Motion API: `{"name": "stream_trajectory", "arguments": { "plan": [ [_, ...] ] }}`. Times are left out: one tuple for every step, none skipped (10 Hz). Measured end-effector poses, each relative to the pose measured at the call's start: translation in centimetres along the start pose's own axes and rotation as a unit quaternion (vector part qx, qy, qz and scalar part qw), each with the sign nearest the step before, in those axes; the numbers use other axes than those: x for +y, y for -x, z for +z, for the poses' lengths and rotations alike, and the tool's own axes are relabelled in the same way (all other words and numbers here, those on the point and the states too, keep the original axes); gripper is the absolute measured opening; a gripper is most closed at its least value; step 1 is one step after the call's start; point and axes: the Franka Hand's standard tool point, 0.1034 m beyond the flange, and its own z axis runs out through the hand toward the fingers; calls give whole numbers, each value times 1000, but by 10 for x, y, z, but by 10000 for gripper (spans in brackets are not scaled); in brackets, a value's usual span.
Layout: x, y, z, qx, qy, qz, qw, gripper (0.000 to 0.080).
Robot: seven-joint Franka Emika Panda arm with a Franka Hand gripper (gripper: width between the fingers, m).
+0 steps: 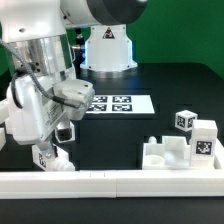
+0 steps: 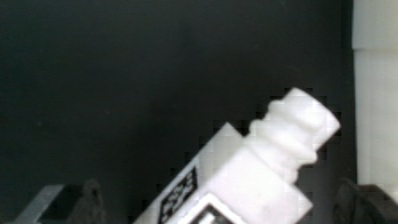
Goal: Assemble chair
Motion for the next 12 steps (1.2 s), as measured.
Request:
{"name": "stream_trajectory", "arguments": {
  "plan": [
    [1, -4, 2, 5, -2, 1, 1000, 649],
    [1, -8, 4, 9, -4, 3, 1000, 649],
    [2, -11, 7, 13, -5, 2, 1000, 649],
    [2, -18, 10, 10, -6, 5, 1000, 649],
    [-9, -18, 16, 15, -10, 16, 1000, 649],
    [-9, -15, 15, 34, -36, 22, 999, 649],
    [3, -11, 17, 33, -25, 17, 999, 560],
    [0, -13, 17, 33, -26, 18, 999, 426],
    [0, -13, 17, 33, -25, 18, 999, 426],
    [0, -13, 17, 33, -25, 18, 999, 269],
    [0, -13, 17, 33, -25, 17, 999, 270],
    [0, -11, 17, 33, -25, 4, 999, 270]
  ]
}}
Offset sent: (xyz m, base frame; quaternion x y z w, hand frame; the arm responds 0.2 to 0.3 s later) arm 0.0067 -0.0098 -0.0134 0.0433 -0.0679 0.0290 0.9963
